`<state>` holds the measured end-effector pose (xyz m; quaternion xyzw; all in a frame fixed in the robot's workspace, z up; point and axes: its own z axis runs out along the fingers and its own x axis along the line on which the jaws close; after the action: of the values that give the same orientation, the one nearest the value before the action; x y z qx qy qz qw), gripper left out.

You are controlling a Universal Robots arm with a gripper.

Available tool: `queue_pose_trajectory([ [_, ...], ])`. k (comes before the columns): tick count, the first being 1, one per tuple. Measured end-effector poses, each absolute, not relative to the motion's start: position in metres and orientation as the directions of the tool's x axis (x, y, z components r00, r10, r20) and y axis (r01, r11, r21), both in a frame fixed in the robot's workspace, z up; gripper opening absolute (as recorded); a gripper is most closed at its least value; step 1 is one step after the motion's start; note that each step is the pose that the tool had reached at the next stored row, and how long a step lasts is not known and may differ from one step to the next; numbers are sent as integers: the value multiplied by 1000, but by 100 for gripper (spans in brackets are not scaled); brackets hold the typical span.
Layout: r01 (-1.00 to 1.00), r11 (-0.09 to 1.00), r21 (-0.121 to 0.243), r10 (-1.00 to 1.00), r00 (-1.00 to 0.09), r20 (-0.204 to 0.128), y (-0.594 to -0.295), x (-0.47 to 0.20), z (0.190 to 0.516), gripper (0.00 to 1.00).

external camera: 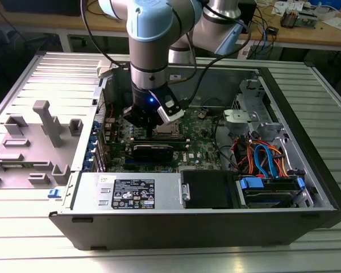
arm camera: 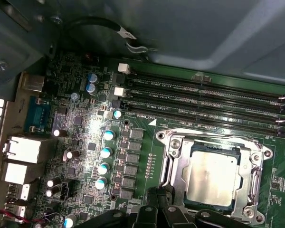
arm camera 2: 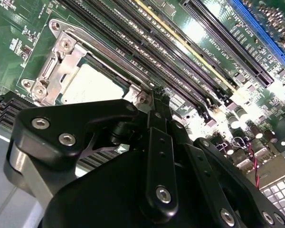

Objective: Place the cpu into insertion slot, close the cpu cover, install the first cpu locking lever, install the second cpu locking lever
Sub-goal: 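Install the second cpu locking lever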

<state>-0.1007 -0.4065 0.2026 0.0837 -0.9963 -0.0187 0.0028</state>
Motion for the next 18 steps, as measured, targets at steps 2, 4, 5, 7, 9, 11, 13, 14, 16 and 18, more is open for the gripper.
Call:
queue_pose_trajectory([
  [2, -169, 985, 23, -169, -986, 4, -406, -101, 202, 11],
  [4, -170, 986, -6, -170, -985, 9, -406, -101, 202, 11],
  [5, -170, 985, -28, -170, -985, 13, -406, -101, 202, 11],
  [7, -171, 985, -35, -171, -985, 15, -406, -101, 203, 11],
  [9, -173, 984, -37, -172, -985, 15, -405, -101, 205, 11],
  [11, -174, 984, -38, -174, -985, 15, -404, -101, 209, 11],
  [13, -176, 984, -38, -175, -984, 15, -402, -101, 214, 11],
  [14, -176, 984, -38, -176, -984, 15, -402, -101, 216, 11],
  [16, -177, 984, -38, -176, -984, 15, -402, -101, 219, 11],
  [18, -177, 984, -38, -176, -984, 15, -402, -101, 222, 11],
])
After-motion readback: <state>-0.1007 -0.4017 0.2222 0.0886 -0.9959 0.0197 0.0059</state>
